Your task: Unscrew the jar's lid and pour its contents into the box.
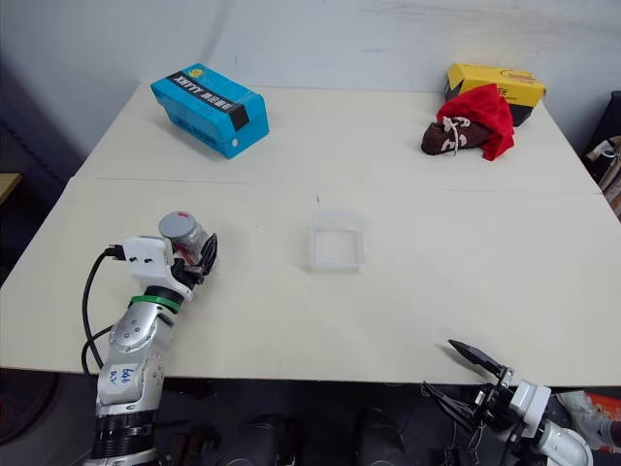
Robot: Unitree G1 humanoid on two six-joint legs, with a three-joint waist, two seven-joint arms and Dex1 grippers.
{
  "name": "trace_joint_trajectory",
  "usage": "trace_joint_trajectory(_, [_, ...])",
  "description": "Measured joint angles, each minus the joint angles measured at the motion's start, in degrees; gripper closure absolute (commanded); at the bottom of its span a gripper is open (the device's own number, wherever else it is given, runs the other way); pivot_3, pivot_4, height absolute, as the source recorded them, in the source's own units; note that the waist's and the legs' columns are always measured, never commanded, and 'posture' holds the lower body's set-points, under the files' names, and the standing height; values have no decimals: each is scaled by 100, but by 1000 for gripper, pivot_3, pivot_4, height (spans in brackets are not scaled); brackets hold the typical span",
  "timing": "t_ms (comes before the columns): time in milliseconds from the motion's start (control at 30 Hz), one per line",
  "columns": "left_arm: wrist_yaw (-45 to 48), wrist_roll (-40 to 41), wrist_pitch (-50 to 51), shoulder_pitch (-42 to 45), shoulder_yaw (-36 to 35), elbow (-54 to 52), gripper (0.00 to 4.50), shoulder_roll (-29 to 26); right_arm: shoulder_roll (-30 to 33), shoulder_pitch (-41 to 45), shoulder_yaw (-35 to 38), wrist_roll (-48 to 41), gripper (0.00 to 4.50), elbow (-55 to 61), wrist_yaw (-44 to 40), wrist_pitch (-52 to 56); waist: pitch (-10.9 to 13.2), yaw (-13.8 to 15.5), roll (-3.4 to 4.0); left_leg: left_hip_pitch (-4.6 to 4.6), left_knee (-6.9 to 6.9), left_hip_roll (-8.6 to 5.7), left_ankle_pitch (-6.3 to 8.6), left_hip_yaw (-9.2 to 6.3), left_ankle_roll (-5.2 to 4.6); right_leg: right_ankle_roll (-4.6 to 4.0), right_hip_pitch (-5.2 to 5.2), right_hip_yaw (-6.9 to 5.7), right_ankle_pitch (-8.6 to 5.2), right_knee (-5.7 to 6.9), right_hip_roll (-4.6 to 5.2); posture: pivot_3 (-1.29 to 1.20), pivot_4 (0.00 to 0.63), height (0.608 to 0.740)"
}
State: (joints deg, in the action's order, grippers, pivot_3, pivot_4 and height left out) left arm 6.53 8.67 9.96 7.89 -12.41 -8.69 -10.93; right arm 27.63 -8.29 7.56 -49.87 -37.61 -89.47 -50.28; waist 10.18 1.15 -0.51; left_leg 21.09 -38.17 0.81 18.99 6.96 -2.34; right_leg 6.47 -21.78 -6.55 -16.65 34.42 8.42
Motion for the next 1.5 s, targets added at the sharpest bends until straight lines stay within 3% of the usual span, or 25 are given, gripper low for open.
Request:
trace_joint_trajectory(167, [377, 468, -253, 271, -235, 319, 2184, -68, 63, 30, -164, -179, 0, -91, 74, -130, 1, 4, -9, -3, -5, 0, -2, -3, -3, 10, 15, 0, 10, -22, 5, 0, 150, 740])
trace_joint_trajectory(200, [726, 767, -253, 384, -350, 368, 2184, -252, 231, -208, -293, -11, 0, 680, 475, 412, 16, 4, 12, 13, -11, 1, -3, -3, -4, 8, -1, -1, 11, -13, 11, 0, 150, 740])
trace_joint_trajectory(233, [1368, 1168, -138, 532, -439, 438, 2184, -754, 563, -310, -550, 239, 0, 2186, 1348, 1342, 31, -89, 32, 42, -16, 1, -8, 31, 3, -1, -65, 7, 25, 16, 24, 0, 150, 740])
trace_joint_trajectory(300, [2248, 1612, 59, 1042, -357, 401, 2184, -1248, 1015, 195, -630, 395, 0, 4215, 2559, 2558, 25, -146, 54, 34, -15, 1, -20, 33, 11, -18, -78, -32, 57, 17, 23, 0, 150, 740])
trace_joint_trajectory(433, [4041, 2196, 695, 1418, 404, -73, 2184, -2188, 1584, 1080, -769, 61, 0, 6063, 4074, 4782, 5, -15, 27, 20, 10, 19, -18, -15, 55, -80, -76, -89, 23, 44, 3, 0, 150, 740])
trace_joint_trajectory(500, [4500, 2243, 881, 1535, 657, -49, 2184, -2357, 1567, 1594, -1013, -303, 0, 6186, 4476, 5686, 12, 20, 36, 35, 7, 19, -34, -16, 26, -86, -89, -97, 19, 50, -2, 0, 150, 740])
trace_joint_trajectory(633, [4964, 2211, 973, 2261, 1412, 7, 2184, -2074, 1252, 3819, -1429, -1073, 0, 6413, 5125, 7287, 33, 6, 45, 78, -17, 14, -49, -15, -1, -74, -109, -106, 26, 47, -2, 0, 150, 740])
trace_joint_trajectory(800, [5069, 2036, 943, 2381, 1745, 0, 2184, -1878, 594, 4856, -1669, -998, 0, 6274, 5731, 8265, 27, 3, 34, 115, -29, 9, -46, -22, -12, -65, -123, -128, 31, 58, -45, 0, 150, 740])
trace_joint_trajectory(1067, [5005, 2009, 958, 2378, 1808, -10, 2184, -1790, 518, 5006, -1743, -566, 0, 6228, 5654, 8933, 27, 6, 33, 165, -99, -2, -27, -7, -68, -7, -143, -128, 63, 44, -50, 0, 150, 740])
trace_joint_trajectory(1433, [4884, 2009, 996, 2378, 1789, -22, 2184, -1734, 339, 4770, -1794, 243, 0, 6224, 5318, 9007, 27, -16, 33, 165, -100, 0, -32, -5, -63, -6, -149, -124, 64, 52, -52, 0, 150, 740])
trace_joint_trajectory(1500, [4873, 2009, 996, 2378, 1789, -24, 2184, -1722, 300, 4739, -1793, 318, 385, 6224, 5262, 9006, 27, -19, 33, 165, -100, 0, -32, -5, -63, -6, -149, -124, 64, 51, -53, 0, 150, 740])
